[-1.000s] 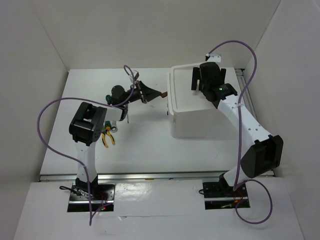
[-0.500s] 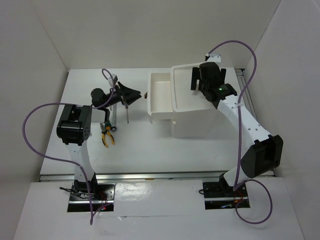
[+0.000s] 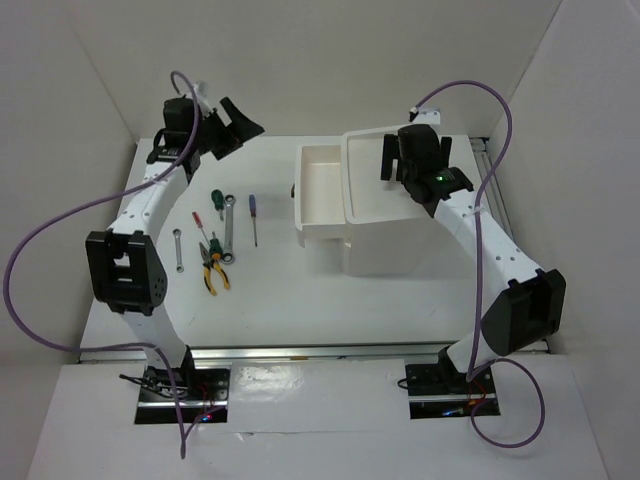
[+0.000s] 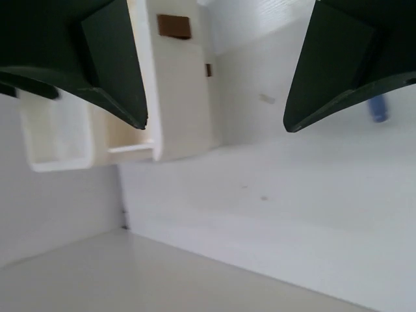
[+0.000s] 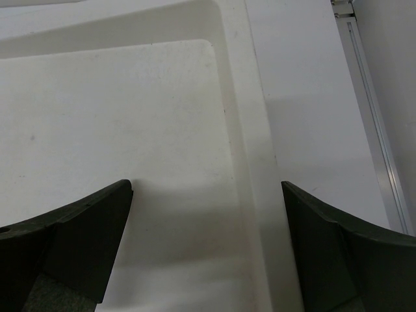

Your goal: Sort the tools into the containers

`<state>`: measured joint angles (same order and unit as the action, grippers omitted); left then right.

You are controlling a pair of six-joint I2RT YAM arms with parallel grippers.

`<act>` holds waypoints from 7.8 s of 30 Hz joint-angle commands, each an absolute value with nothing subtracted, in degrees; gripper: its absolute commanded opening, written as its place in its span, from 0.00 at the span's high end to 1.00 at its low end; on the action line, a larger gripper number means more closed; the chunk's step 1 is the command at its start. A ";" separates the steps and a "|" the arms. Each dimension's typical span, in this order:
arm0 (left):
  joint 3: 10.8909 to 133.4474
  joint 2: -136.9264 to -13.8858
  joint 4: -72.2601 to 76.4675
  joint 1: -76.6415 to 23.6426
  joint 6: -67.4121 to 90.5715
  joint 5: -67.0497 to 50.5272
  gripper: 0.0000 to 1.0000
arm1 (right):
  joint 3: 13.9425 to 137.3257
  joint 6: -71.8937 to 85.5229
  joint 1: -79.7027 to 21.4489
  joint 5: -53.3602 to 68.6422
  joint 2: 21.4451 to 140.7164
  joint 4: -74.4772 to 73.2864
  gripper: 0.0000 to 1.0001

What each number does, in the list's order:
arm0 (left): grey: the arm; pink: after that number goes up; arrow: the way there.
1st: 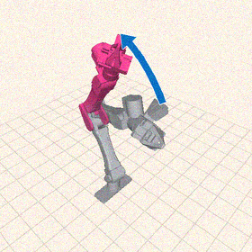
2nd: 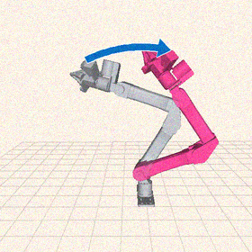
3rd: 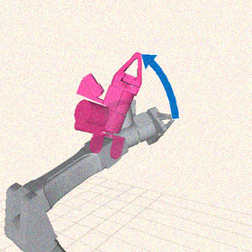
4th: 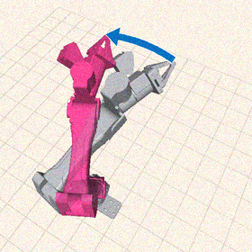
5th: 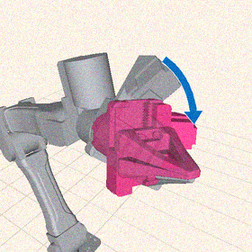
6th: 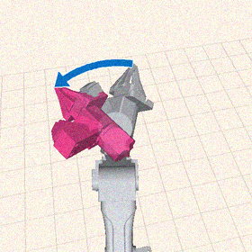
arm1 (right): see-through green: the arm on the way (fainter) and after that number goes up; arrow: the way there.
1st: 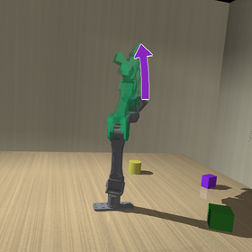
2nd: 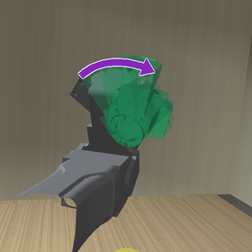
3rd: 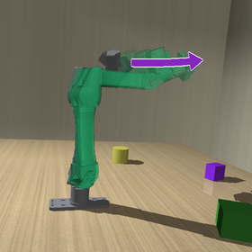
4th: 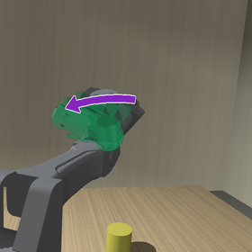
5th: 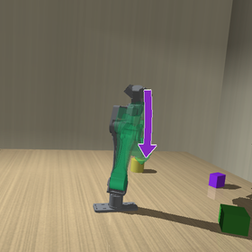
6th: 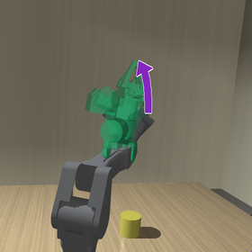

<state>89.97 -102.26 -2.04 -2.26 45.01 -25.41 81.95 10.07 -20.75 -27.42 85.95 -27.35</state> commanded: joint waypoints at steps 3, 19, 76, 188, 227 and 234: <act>103.43 -117.40 -35.05 -6.15 30.42 -4.41 0.14 | 80.86 12.65 -24.52 -21.01 89.56 -30.41 0.00; 110.92 -132.63 -41.13 -12.04 30.05 5.18 0.32 | 75.51 12.13 -21.53 -18.98 87.71 -27.33 0.00; 113.99 -124.13 -45.63 -10.63 26.98 -0.49 1.00 | 72.60 11.60 -18.81 -16.08 84.99 -26.81 0.00; 128.70 -102.41 -50.84 4.49 34.78 -18.50 1.00 | 67.06 10.02 -19.34 -16.35 81.30 -25.14 0.00; 90.89 -90.44 -23.55 -18.98 43.95 7.62 0.63 | 67.59 10.02 -19.34 -16.18 81.91 -25.14 0.00; 89.99 -96.58 -23.47 -18.98 42.90 9.85 1.00 | 67.59 10.02 -19.34 -16.70 81.39 -25.14 0.00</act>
<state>89.73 -93.34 -24.27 -18.68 43.57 7.11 70.83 5.04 -18.41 -19.16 79.48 -13.56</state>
